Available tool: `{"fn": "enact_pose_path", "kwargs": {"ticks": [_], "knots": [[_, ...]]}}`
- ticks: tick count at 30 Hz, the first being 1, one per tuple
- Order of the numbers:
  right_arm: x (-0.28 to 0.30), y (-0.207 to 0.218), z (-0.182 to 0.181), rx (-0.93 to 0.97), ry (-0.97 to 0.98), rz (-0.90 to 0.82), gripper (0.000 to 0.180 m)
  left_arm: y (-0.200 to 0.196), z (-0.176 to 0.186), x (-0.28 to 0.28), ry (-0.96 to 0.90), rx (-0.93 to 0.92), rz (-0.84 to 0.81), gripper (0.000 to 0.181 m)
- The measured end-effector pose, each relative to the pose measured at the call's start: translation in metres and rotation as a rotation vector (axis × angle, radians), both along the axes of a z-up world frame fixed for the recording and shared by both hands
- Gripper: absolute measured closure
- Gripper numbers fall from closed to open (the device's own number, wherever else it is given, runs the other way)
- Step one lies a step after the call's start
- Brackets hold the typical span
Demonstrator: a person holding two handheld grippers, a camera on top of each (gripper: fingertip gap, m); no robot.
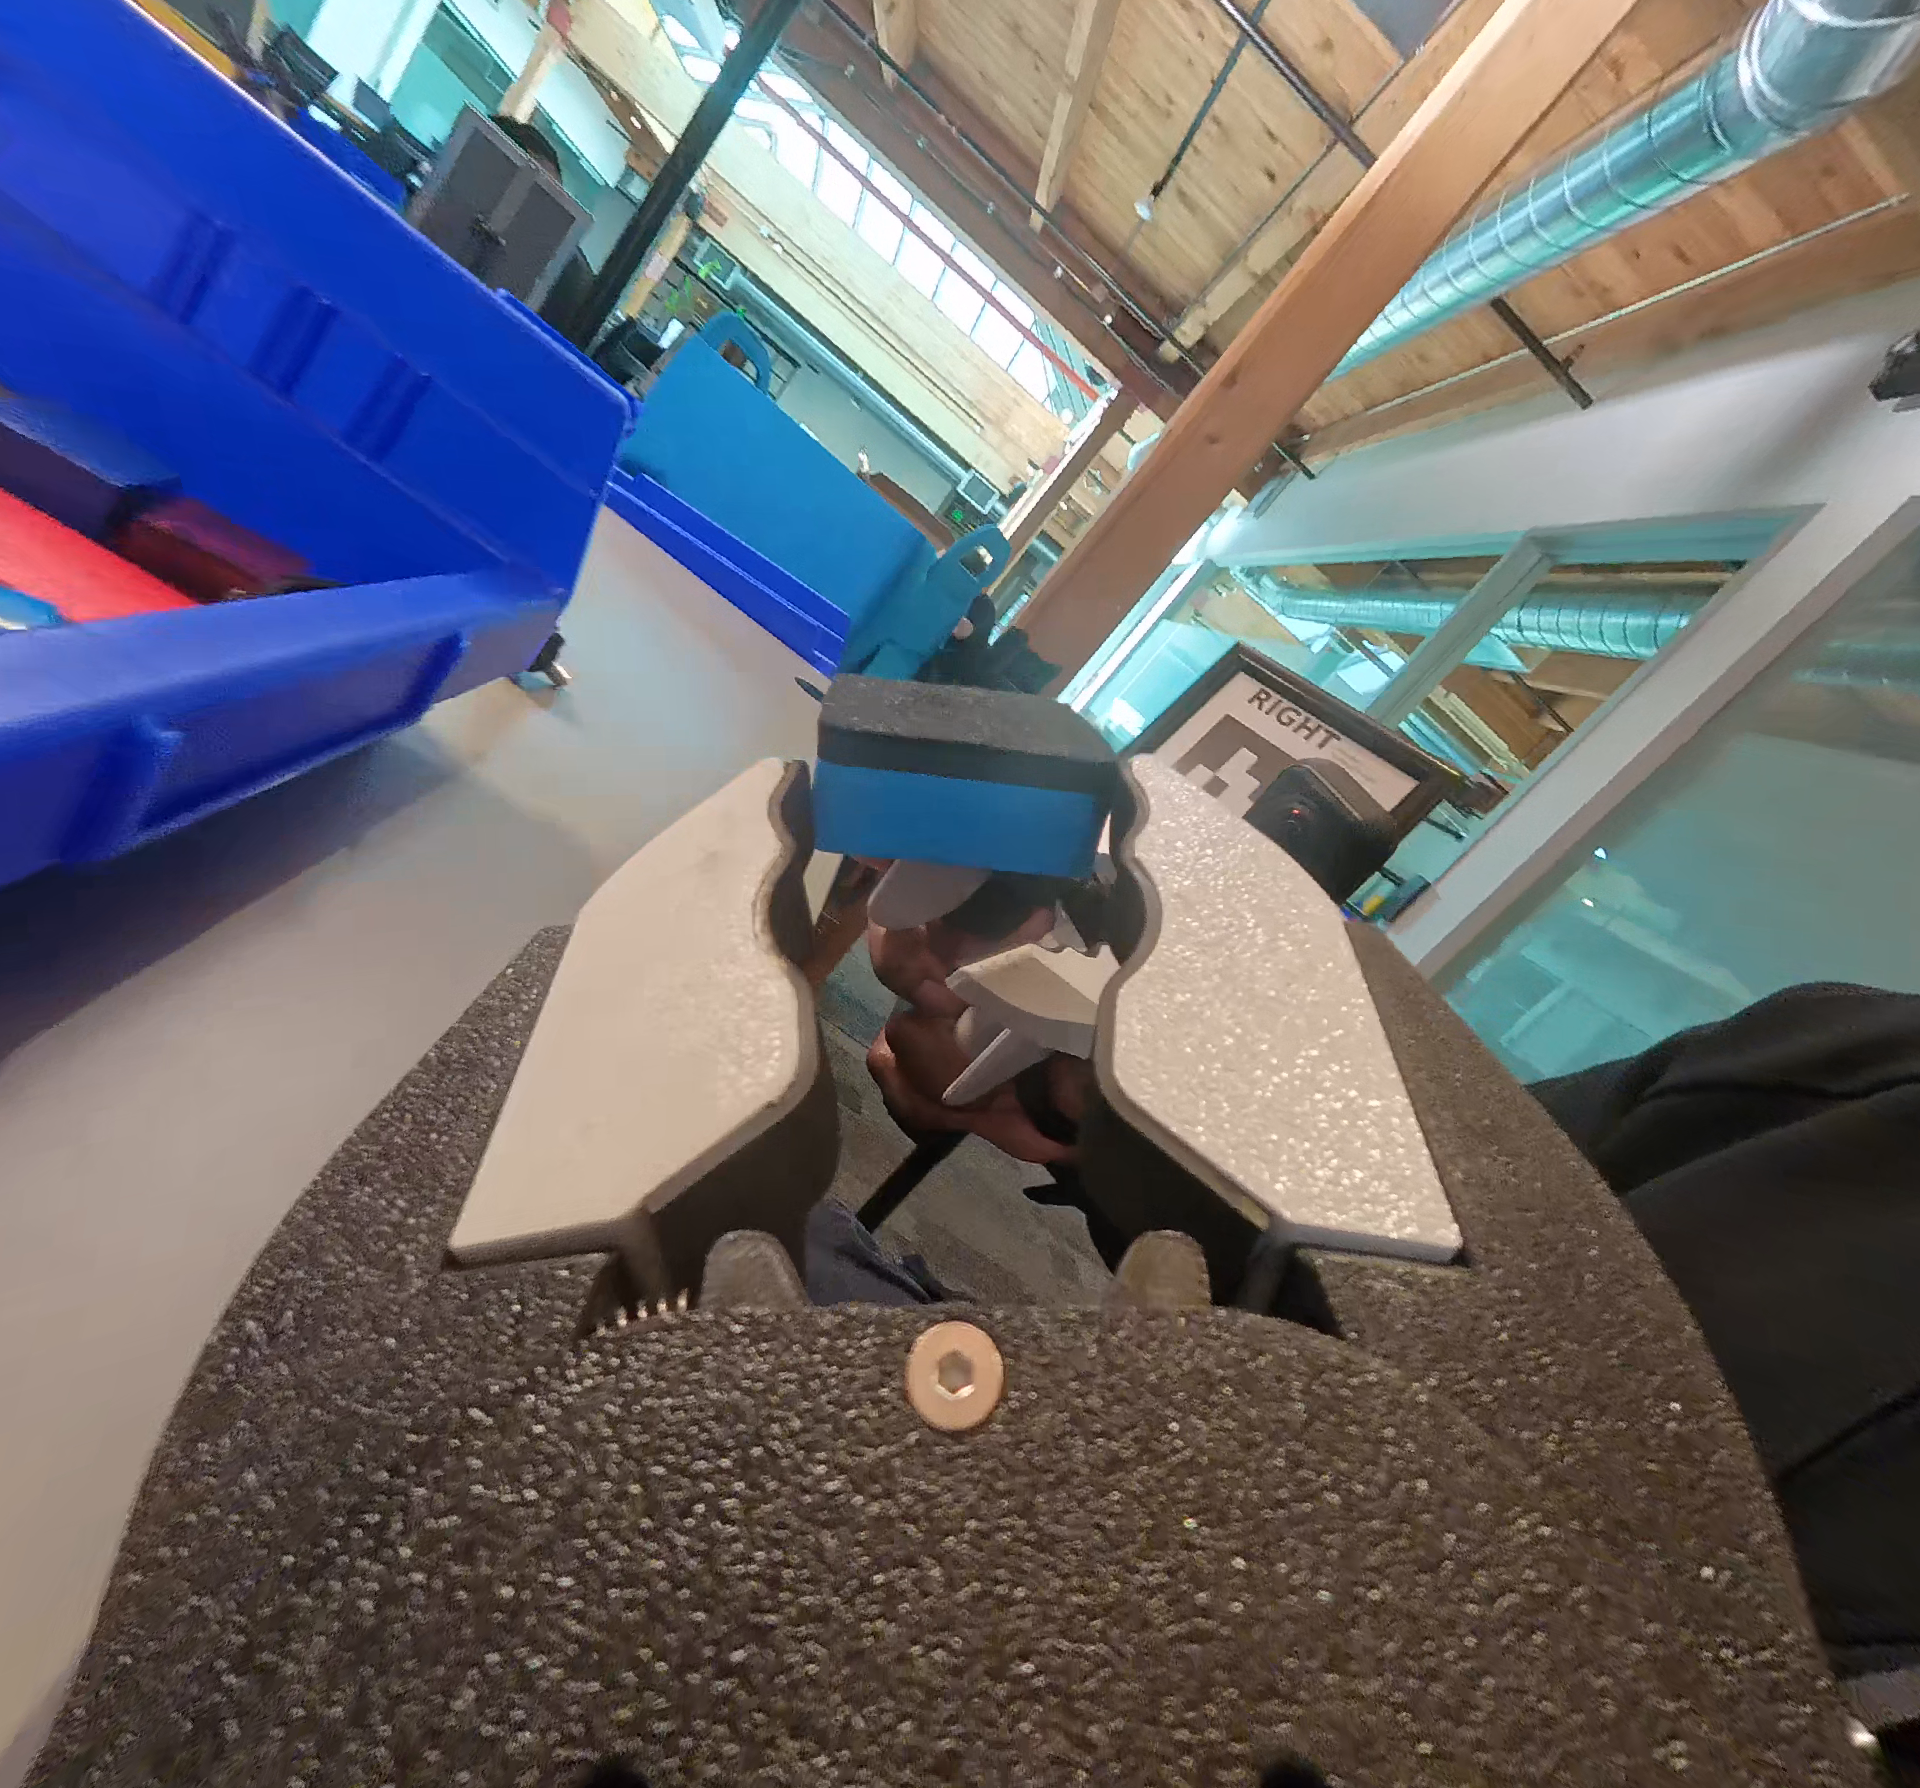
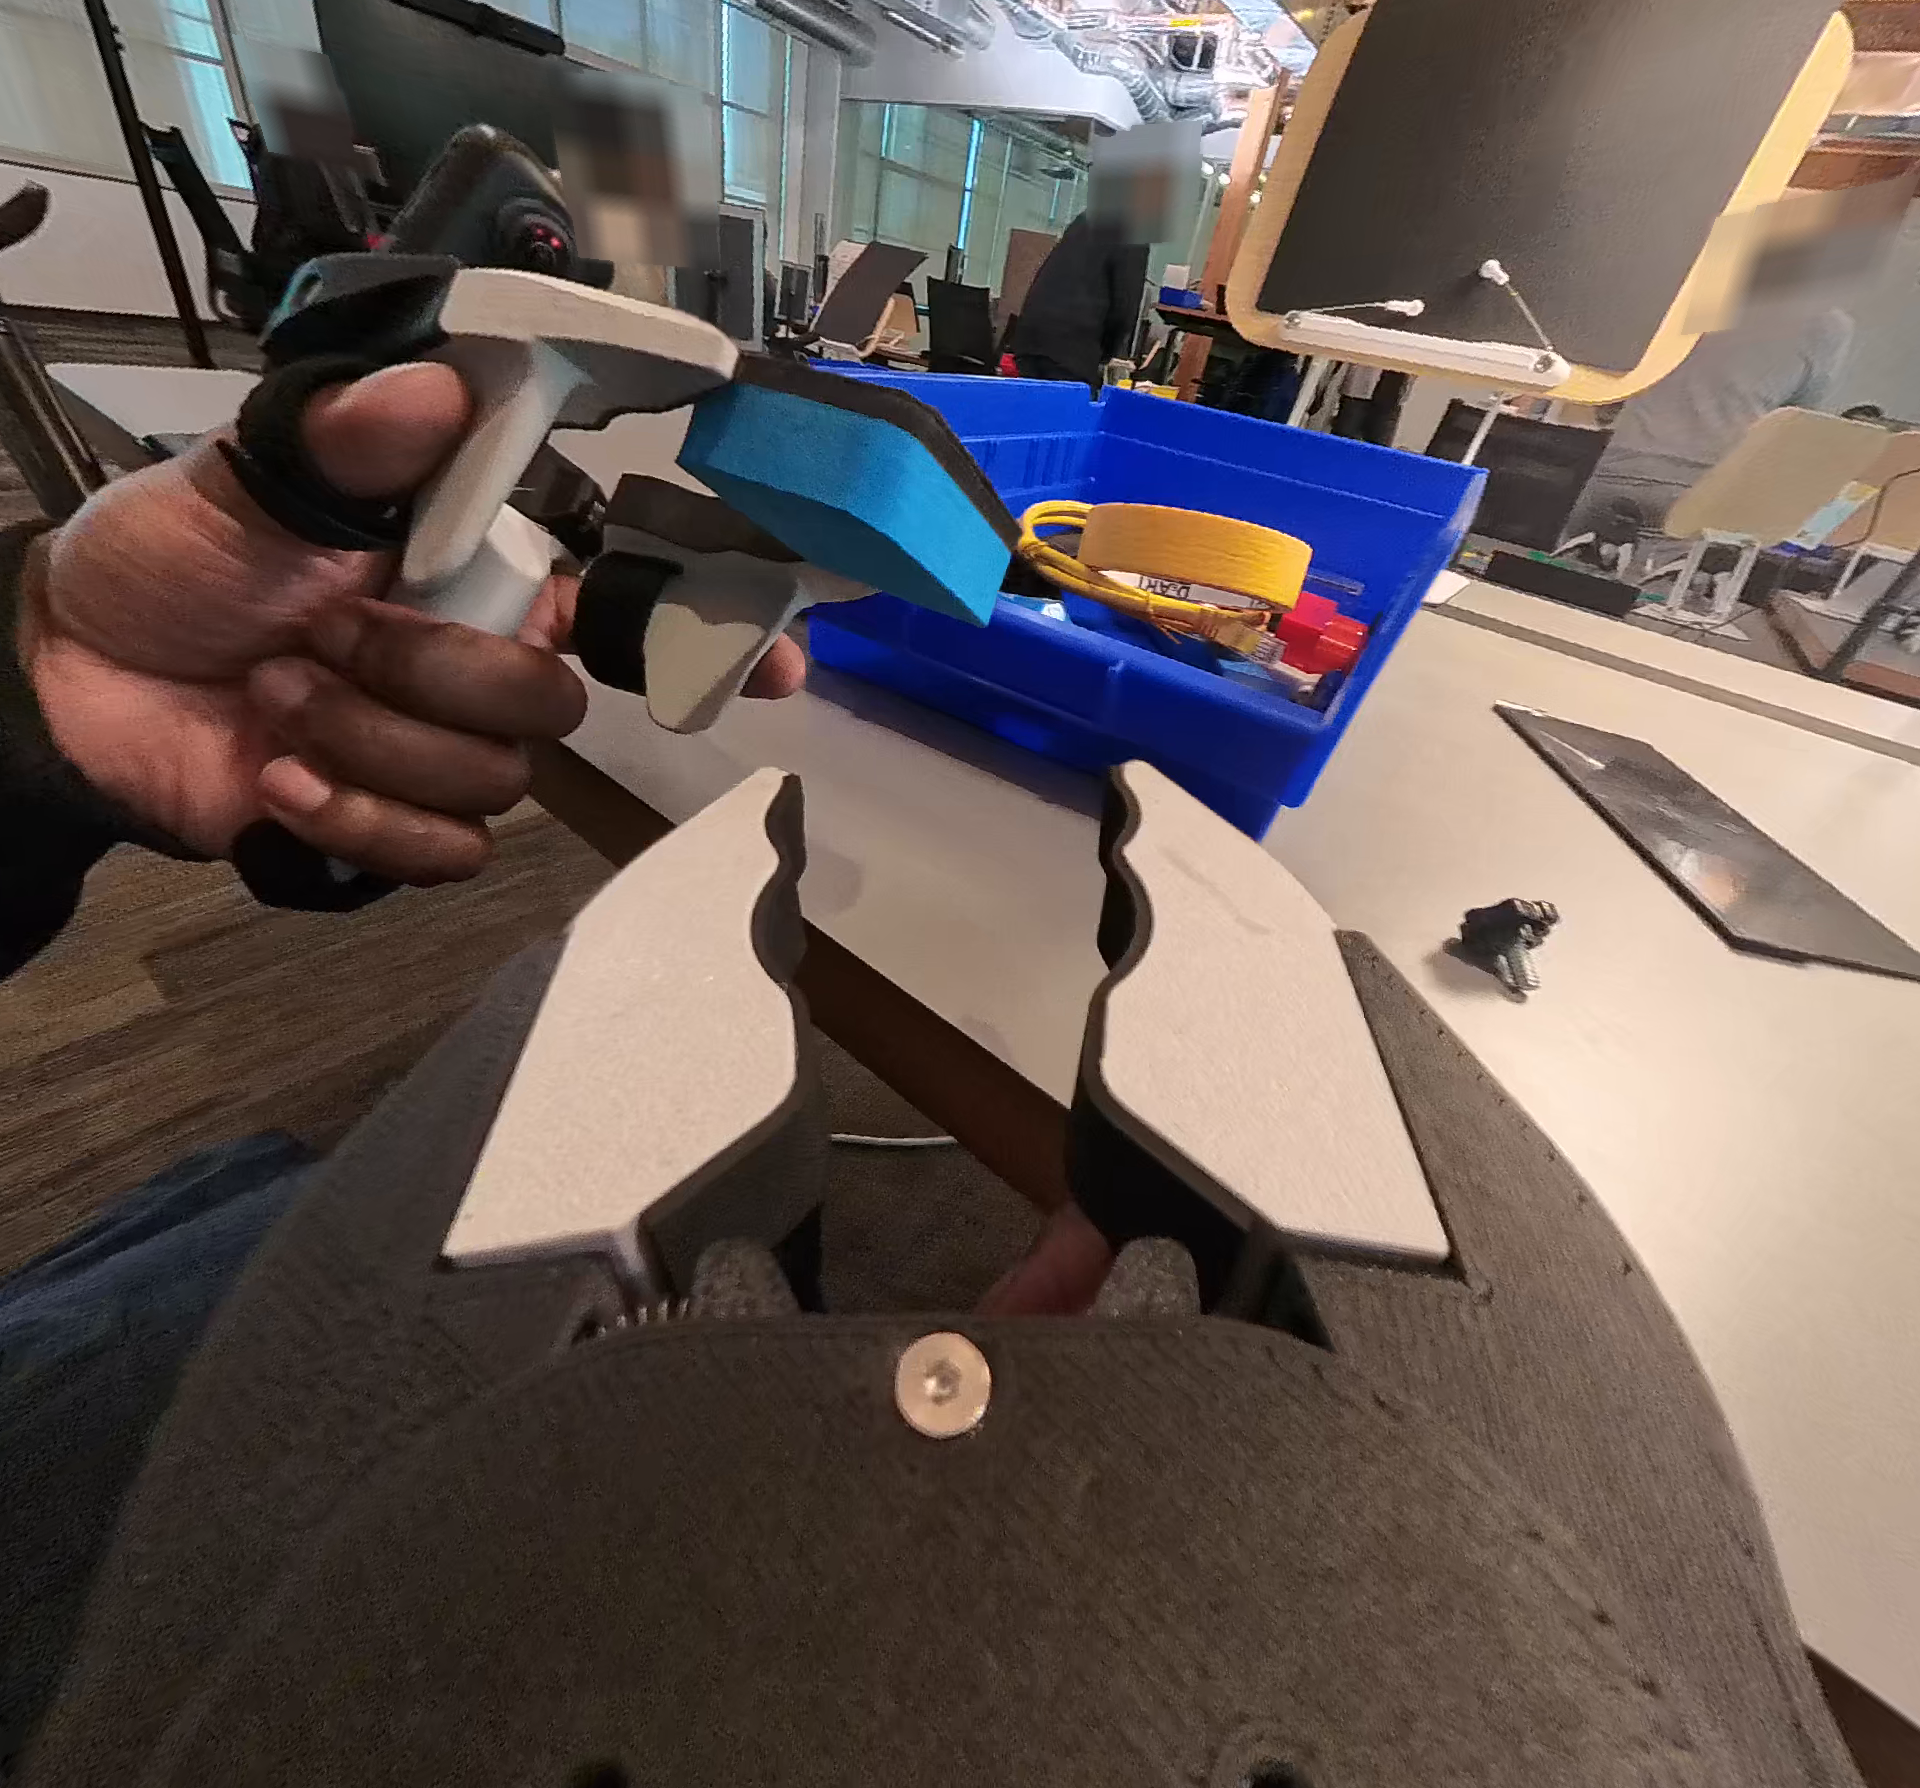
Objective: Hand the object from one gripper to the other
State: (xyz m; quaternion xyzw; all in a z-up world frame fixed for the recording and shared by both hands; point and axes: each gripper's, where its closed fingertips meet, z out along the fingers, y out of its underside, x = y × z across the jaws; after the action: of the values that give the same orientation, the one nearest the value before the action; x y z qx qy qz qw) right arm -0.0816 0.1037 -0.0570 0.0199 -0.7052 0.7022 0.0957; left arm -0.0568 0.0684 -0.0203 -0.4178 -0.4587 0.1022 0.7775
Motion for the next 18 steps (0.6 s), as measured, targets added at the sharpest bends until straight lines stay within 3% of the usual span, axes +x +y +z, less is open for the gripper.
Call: {"fn": "enact_pose_path", "kwargs": {"ticks": [11, 18], "knots": [[-0.009, 0.009, 0.005, -0.02, 0.073, -0.034, 0.123, 0.011, -0.016, -0.012, -0.082, -0.096, -0.03, 0.125], [0.01, -0.004, 0.002, 0.0, 0.268, 0.01, 0.12, 0.002, -0.022, -0.002, -0.101, -0.154, 0.014, 0.125]]}}
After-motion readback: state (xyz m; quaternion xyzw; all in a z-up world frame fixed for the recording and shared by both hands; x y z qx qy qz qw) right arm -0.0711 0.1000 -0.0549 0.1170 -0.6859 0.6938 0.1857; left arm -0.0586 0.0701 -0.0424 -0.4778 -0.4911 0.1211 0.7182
